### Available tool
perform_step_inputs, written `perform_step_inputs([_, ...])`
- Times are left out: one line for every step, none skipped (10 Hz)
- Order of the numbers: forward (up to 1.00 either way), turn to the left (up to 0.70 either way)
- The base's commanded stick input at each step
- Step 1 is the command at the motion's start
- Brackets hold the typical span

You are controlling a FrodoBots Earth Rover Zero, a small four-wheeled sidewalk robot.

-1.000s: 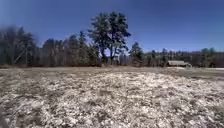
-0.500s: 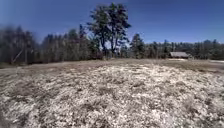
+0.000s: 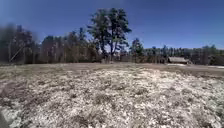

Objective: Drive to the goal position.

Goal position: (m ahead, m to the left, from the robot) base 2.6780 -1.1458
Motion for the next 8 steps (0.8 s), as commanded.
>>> perform_step_inputs([0.7,0.0])
perform_step_inputs([0.7,0.0])
perform_step_inputs([0.7,0.0])
perform_step_inputs([0.7,0.0])
perform_step_inputs([0.7,0.0])
perform_step_inputs([0.7,0.0])
perform_step_inputs([0.7,0.0])
perform_step_inputs([0.7,0.0])
